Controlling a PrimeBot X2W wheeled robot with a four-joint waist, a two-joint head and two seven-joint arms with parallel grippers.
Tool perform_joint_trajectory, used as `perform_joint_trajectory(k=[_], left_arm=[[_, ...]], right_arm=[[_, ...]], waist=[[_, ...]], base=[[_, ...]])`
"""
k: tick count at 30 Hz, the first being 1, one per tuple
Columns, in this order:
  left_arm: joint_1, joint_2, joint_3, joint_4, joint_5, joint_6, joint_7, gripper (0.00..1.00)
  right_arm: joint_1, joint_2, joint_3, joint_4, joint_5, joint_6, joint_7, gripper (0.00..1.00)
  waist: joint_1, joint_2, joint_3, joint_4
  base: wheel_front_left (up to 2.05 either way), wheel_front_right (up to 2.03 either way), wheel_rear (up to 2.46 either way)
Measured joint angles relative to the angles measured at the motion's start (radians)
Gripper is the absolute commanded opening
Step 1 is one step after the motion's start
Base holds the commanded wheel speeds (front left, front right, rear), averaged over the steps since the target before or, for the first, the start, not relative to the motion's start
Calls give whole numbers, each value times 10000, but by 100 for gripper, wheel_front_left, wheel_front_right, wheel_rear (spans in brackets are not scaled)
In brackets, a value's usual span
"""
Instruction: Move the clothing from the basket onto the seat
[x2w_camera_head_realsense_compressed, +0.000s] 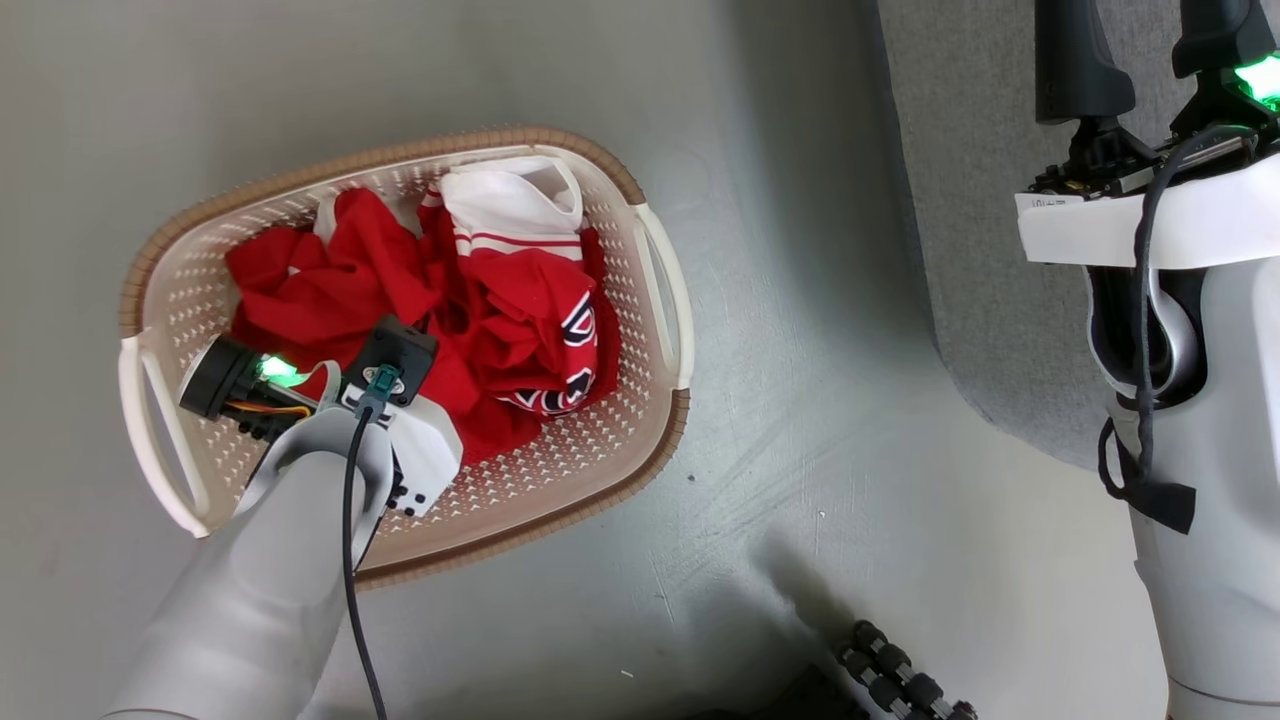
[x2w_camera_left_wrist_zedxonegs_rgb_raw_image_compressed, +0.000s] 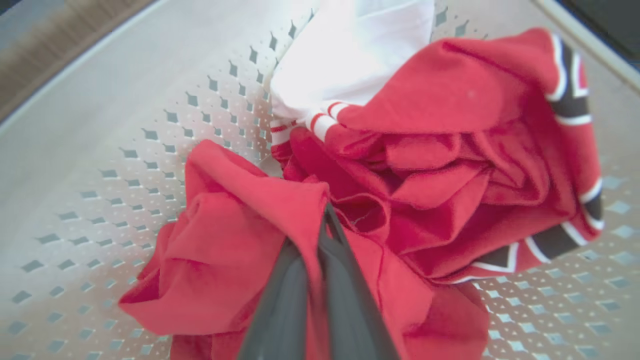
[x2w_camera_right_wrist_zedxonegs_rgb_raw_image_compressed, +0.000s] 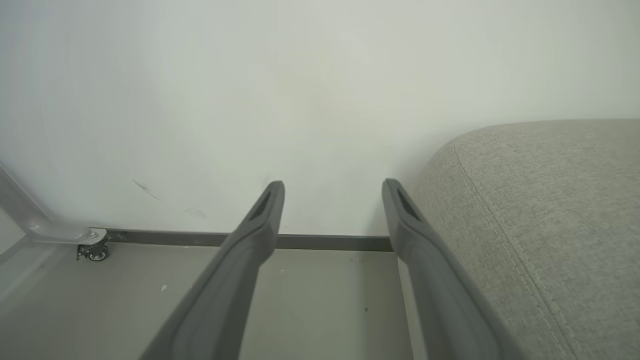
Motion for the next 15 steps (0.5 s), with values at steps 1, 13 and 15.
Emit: perform_joint_trajectory(k=[1, 13, 15], left_arm=[[0, -13, 0, -54, -38, -4, -42, 0], [-50, -138, 46, -1016, -265, -180, -215, 0], [-144, -150, 81, -1229, -343, -219, -290, 0]], right_arm=[[3, 0, -2, 21, -27, 0, 0, 100], [134, -12, 46, 395, -284, 0, 0, 100], [251, -15, 63, 483, -359, 0, 0, 100]], waist=[[0, 0, -54, 33], [0, 0, -774, 450], [0, 0, -929, 532]], base=[[0, 0, 0], [0, 0, 0], [0, 0, 0]])
